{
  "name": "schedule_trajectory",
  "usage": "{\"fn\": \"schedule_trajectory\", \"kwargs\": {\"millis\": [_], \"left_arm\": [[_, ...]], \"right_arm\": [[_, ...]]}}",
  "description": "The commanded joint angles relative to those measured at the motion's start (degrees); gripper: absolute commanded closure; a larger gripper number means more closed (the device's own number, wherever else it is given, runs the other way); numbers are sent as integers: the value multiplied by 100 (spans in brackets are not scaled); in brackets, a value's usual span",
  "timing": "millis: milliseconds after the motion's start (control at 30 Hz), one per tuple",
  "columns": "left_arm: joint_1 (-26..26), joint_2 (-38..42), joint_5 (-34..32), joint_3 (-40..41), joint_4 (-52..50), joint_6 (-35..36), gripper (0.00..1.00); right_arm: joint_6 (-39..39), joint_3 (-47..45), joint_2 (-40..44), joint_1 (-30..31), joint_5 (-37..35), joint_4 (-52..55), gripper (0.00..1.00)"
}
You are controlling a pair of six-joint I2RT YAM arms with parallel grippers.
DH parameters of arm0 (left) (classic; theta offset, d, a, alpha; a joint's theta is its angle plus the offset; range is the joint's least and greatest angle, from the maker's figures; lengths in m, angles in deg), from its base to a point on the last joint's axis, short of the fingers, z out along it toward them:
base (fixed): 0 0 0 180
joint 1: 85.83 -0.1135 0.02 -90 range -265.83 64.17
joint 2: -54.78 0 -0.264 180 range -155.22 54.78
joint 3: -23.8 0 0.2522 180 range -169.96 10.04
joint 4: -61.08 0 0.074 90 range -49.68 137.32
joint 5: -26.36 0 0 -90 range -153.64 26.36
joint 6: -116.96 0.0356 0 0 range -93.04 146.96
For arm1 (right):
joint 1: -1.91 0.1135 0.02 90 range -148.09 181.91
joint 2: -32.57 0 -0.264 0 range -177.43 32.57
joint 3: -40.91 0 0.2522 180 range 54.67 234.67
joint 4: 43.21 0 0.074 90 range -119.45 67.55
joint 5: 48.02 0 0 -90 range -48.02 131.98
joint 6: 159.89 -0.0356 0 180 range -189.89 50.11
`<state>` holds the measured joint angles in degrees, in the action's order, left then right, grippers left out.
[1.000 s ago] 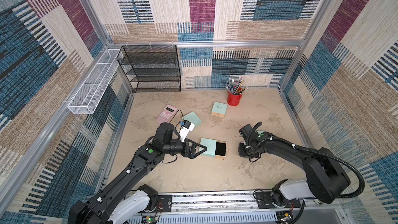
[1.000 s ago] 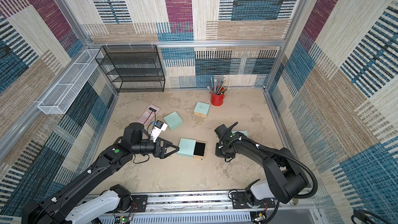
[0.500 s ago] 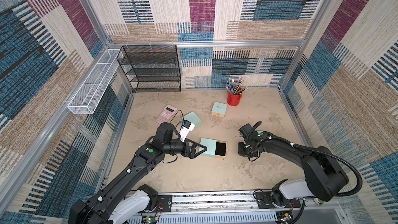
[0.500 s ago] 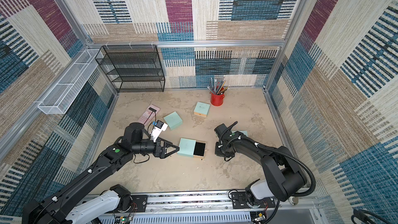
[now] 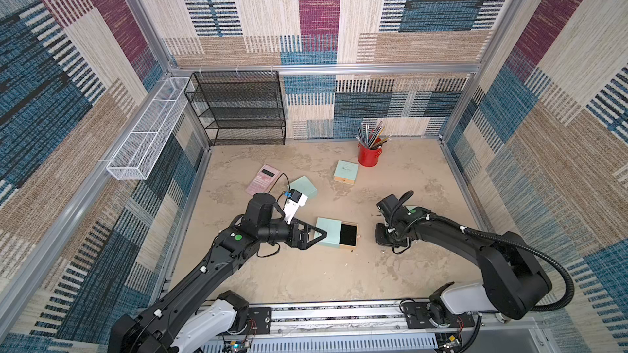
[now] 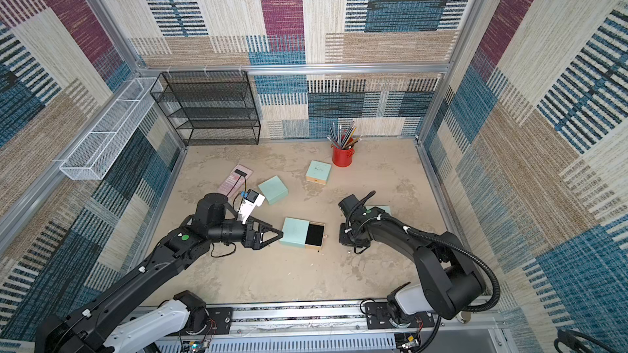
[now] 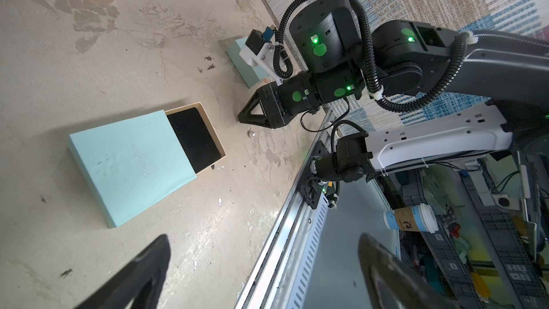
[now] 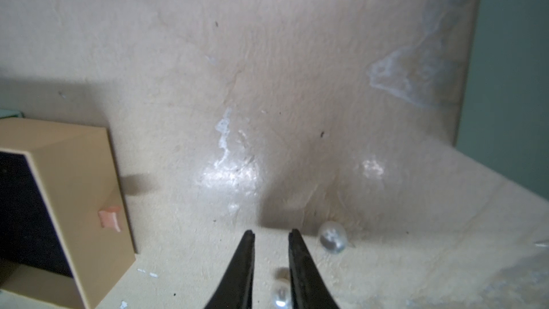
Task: Take out the earrings from the drawer-style jewelry box
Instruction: Place the earring at the center of the board.
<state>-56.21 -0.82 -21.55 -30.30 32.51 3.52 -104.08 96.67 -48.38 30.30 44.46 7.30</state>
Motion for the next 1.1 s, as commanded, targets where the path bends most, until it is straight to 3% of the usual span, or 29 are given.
{"fn": "schedule_trajectory", "kwargs": {"millis": [0, 833, 967, 1067], "left_arm": [[-15, -10, -25, -36, 111, -3, 2], [-22, -105, -227, -54, 3, 40, 2], [-27, -190, -321, -80, -69, 50, 2], [-27, -326, -550, -127, -247, 40, 2]], "right_arm": [[-6, 45, 53, 1, 51, -146, 75], [115, 282, 343, 6, 539, -537, 71], [100, 289, 671, 4, 892, -866, 66], [-22, 116, 939, 7, 1257, -1298, 56]]}}
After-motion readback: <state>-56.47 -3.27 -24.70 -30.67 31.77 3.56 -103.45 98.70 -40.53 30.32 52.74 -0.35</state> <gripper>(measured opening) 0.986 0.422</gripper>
